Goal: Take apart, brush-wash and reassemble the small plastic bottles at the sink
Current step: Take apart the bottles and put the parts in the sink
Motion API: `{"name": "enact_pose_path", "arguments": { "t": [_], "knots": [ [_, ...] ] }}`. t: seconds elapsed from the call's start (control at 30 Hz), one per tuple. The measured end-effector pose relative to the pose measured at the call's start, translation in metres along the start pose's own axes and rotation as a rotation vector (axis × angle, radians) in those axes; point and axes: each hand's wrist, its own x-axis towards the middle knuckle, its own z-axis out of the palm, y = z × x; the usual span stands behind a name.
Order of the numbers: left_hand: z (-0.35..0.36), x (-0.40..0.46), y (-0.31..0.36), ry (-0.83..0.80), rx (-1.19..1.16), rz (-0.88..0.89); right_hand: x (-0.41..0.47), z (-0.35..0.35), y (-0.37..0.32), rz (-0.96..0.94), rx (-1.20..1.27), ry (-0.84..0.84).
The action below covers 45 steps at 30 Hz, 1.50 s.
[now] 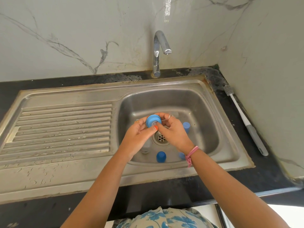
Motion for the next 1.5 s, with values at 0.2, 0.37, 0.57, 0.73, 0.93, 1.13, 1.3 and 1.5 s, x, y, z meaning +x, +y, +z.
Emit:
{"name": "enact_pose_path", "arguments": {
  "t": [0.2,0.37,0.57,0.73,0.93,1.13,1.3,1.5],
  "knots": [
    [0.001,0.005,0.007,0.012,-0.014,0.024,-0.004,0.005,-0.006,-0.103,-0.097,0.144],
    [0.003,0.009,0.01,-0.027,-0.046,0.016,-0.005,0.006,-0.009,-0.171,-0.124,0.21],
    [0.01,0.011,0.005,0.026,0.003,0.011,-0.003,0.004,-0.007,-0.179,-0.187,0.268],
    [0.017,0.013,-0.002,0.155,0.149,0.072,0.008,-0.015,-0.006,-0.064,-0.175,0.014],
    [0.025,0.012,-0.008,0.143,0.392,0.143,0.008,-0.024,-0.006,0.033,-0.154,-0.204],
    [0.033,0.018,-0.014,0.115,0.614,0.141,0.008,-0.021,0.007,0.232,0.143,-0.306],
    [0.033,0.027,-0.019,0.053,0.695,0.103,0.013,-0.025,0.012,0.183,0.211,-0.405],
    [0.026,0.035,-0.02,0.089,0.661,0.2,0.02,-0.023,0.008,0.171,0.203,-0.419]
  ]
}}
